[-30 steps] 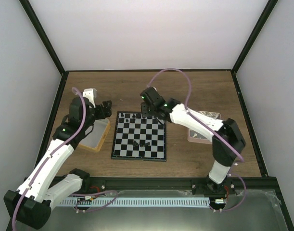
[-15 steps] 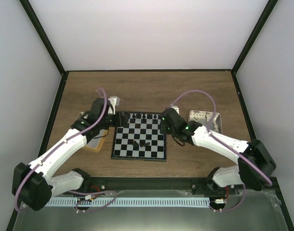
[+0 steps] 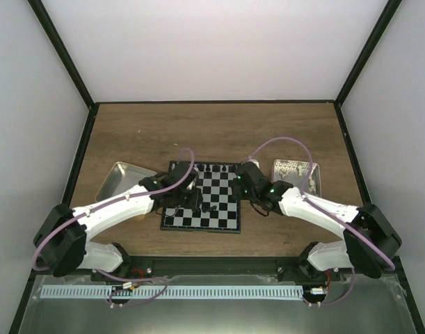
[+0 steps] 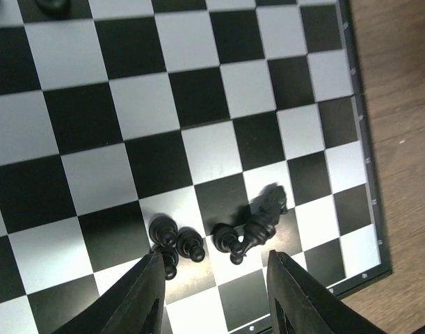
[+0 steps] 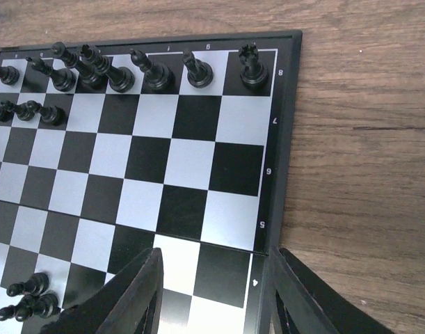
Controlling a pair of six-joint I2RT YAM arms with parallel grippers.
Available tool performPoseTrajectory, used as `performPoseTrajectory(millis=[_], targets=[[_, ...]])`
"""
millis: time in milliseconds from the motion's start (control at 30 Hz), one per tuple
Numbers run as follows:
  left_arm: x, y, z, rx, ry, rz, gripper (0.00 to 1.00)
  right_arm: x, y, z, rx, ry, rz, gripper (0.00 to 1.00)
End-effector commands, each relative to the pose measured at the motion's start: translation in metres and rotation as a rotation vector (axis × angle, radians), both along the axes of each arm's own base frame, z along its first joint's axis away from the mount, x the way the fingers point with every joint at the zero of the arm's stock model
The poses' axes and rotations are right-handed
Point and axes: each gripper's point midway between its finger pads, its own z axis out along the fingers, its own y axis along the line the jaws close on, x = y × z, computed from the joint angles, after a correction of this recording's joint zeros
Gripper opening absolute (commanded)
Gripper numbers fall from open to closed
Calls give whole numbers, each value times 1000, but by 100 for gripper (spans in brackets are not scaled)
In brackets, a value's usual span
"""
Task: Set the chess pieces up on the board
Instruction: Pick up the chess piece from the chessboard.
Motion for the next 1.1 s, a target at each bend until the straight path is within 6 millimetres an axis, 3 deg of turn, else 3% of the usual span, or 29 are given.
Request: performPoseTrajectory(millis=[0, 433, 700, 1067], targets=[[-6, 4, -18, 67, 42, 19, 42, 2, -2, 9, 30, -31, -5, 43], [-1, 7, -40, 149, 65, 30, 32, -1, 1, 6, 37, -29, 22, 43], [13, 4, -37, 170, 20, 46, 25, -2, 2, 2, 36, -26, 34, 43], [14, 8, -41, 222, 31, 39, 21, -1, 1, 1, 31, -32, 31, 43]])
